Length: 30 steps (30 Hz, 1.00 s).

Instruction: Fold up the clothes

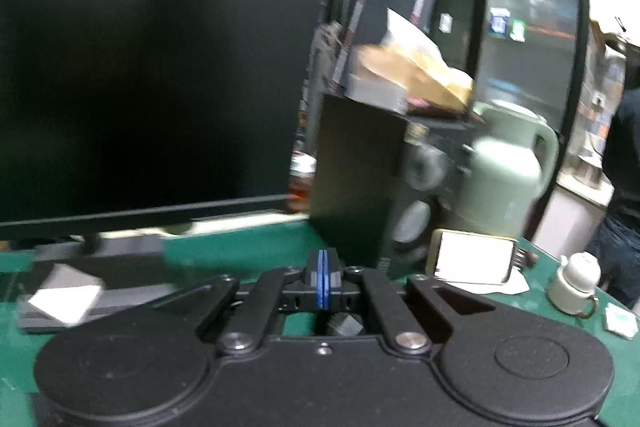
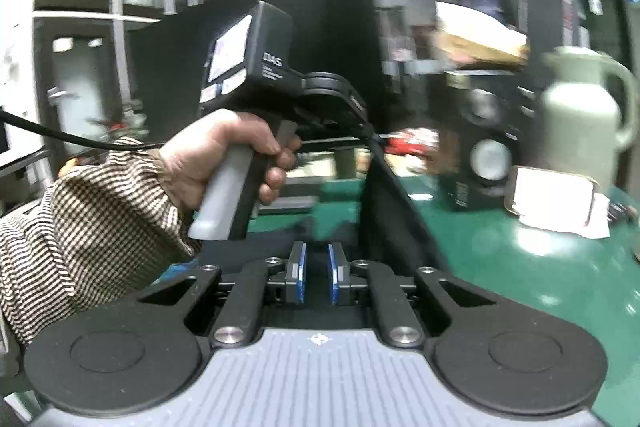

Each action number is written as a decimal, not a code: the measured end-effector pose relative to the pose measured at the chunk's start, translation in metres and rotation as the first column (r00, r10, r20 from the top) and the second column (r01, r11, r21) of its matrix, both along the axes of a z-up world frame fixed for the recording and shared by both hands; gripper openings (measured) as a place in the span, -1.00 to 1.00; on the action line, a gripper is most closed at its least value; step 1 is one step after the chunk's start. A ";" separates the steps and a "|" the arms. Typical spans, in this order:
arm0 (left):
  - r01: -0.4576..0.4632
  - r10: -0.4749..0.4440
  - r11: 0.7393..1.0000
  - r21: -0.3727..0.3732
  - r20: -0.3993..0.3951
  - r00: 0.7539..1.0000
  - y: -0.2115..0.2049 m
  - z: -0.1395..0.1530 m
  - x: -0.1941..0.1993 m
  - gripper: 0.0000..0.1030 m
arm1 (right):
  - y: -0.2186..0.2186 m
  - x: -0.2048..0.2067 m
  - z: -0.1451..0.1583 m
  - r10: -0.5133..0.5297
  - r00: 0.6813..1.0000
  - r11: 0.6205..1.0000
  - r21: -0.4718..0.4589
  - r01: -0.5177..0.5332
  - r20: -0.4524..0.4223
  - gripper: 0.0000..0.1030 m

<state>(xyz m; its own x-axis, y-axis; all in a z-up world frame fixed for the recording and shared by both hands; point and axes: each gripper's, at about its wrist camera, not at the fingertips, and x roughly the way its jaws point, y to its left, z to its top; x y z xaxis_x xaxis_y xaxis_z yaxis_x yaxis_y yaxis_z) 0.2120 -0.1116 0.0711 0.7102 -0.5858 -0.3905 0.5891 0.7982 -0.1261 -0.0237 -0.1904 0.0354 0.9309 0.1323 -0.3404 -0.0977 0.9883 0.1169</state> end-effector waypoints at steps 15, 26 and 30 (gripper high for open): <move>0.061 -0.049 0.995 0.073 -0.161 0.986 0.026 -0.039 0.013 0.28 | 0.001 0.016 -0.036 -0.238 0.946 0.965 0.060 0.257 -0.219 -0.67; 0.218 -0.183 0.916 0.337 -0.132 0.974 -0.153 -0.090 0.007 0.61 | -0.076 -0.010 -0.057 -0.518 0.833 0.848 0.015 0.530 -0.197 0.27; 0.184 -0.143 0.883 0.432 -0.127 0.982 -0.182 -0.110 0.015 0.61 | -0.086 0.003 -0.068 -0.485 0.841 0.867 -0.004 0.499 -0.238 0.27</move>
